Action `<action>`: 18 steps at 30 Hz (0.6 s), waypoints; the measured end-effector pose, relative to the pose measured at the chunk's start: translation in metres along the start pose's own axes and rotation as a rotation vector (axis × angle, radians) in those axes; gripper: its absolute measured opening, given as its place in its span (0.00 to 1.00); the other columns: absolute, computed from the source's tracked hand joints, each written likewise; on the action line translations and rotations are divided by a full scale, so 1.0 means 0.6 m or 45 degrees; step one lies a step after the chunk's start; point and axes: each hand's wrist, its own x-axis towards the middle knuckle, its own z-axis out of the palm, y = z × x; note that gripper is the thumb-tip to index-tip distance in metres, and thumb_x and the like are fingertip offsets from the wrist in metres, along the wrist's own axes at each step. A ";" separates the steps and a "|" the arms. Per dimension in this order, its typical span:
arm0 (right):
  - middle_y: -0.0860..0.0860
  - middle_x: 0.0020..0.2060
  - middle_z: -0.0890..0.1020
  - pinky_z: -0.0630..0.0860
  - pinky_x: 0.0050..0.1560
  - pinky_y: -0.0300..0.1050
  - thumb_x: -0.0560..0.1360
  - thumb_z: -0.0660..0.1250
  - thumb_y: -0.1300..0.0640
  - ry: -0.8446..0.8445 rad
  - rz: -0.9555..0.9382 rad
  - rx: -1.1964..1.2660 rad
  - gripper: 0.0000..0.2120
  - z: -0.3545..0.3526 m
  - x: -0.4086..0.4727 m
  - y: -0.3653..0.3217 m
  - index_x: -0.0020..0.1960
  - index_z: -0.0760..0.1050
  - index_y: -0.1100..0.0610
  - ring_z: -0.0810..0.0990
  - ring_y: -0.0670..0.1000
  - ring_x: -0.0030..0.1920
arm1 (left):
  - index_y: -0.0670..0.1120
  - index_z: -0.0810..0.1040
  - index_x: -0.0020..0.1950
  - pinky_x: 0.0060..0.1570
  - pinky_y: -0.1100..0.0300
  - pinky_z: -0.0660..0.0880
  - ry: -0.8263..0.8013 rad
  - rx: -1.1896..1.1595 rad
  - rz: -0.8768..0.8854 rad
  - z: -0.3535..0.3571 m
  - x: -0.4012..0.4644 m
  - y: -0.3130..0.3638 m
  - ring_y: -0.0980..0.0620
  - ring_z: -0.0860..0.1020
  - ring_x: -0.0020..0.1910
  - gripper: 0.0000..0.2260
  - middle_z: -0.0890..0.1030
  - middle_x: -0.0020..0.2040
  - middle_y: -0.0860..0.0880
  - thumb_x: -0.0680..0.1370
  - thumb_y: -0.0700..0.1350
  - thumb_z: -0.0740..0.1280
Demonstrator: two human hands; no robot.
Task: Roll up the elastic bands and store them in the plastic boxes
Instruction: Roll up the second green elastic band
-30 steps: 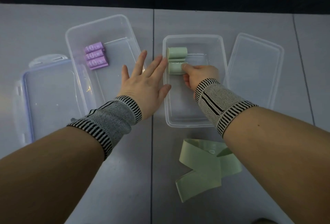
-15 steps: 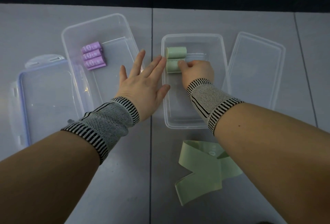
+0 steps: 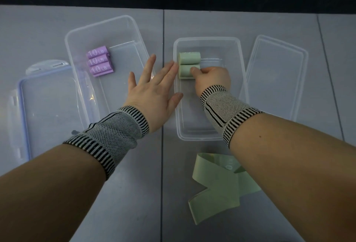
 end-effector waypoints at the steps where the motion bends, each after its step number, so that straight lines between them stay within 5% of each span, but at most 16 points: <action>1: 0.50 0.38 0.82 0.69 0.35 0.38 0.75 0.66 0.47 -0.001 -0.005 -0.012 0.13 0.000 0.001 -0.001 0.47 0.82 0.56 0.78 0.48 0.35 | 0.52 0.41 0.77 0.70 0.36 0.44 -0.003 -0.001 0.000 -0.001 0.000 0.000 0.49 0.35 0.75 0.30 0.45 0.78 0.57 0.78 0.60 0.47; 5: 0.51 0.60 0.79 0.69 0.51 0.40 0.77 0.64 0.48 -0.039 -0.082 -0.092 0.22 -0.001 0.001 -0.004 0.69 0.69 0.52 0.77 0.52 0.59 | 0.52 0.42 0.77 0.70 0.36 0.44 -0.003 0.002 -0.001 -0.003 -0.001 0.001 0.49 0.35 0.75 0.31 0.46 0.78 0.57 0.77 0.60 0.46; 18: 0.53 0.53 0.79 0.73 0.48 0.44 0.78 0.59 0.46 -0.078 -0.225 -0.173 0.19 0.024 0.012 0.012 0.68 0.69 0.48 0.78 0.54 0.51 | 0.52 0.42 0.77 0.71 0.36 0.45 -0.013 0.016 -0.001 -0.001 0.000 0.001 0.49 0.35 0.75 0.30 0.45 0.78 0.57 0.78 0.60 0.46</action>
